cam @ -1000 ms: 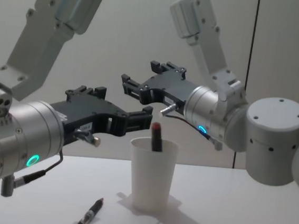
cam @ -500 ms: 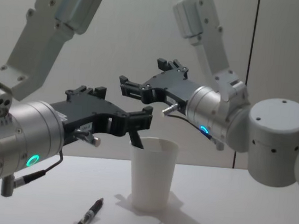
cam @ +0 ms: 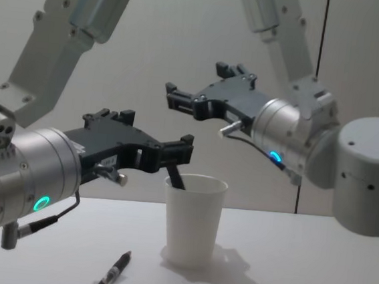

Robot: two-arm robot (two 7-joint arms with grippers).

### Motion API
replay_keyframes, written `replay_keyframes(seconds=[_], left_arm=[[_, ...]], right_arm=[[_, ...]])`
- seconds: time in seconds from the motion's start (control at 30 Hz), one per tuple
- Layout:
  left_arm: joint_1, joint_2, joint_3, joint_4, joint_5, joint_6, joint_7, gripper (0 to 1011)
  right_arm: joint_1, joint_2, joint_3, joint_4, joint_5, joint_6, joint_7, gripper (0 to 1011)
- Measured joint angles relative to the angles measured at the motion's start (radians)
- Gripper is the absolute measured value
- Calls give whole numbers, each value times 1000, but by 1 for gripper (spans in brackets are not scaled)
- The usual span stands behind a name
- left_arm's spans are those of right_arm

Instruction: Place the pen into the pen holder.

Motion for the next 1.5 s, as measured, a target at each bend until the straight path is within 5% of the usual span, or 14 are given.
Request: replay_keyframes(seconds=[0.73,1.5], left_arm=[[0,0,0,0,0,0,0,1000],[0,0,0,0,0,0,0,1000]], right_arm=[[-246,98,2,-436,-6,220,-140,1002],[-446,153,-5,-706,32,456,-304,1002]])
